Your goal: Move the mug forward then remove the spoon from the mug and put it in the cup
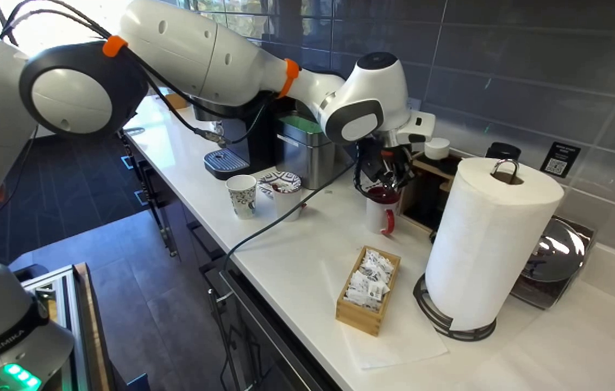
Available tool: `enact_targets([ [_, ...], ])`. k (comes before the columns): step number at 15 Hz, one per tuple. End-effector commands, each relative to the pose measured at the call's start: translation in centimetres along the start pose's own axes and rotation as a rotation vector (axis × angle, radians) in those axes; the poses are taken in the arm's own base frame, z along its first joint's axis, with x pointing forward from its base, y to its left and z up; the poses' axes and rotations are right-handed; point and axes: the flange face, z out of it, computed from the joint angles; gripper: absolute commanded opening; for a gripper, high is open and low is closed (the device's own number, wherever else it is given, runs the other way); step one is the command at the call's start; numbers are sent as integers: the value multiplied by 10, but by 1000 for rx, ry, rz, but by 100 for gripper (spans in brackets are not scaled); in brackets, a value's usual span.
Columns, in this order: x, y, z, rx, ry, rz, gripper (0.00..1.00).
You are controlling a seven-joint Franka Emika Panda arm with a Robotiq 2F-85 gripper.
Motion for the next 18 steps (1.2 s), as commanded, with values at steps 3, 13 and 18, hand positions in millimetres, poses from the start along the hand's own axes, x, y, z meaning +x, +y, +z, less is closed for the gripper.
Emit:
enact_targets([
  [3,-30,7,-56,13,6,-79,1],
  [13,-98,20,-141,160,171,-51,1],
  [18,-142,22,-173,250,187,-152,1],
])
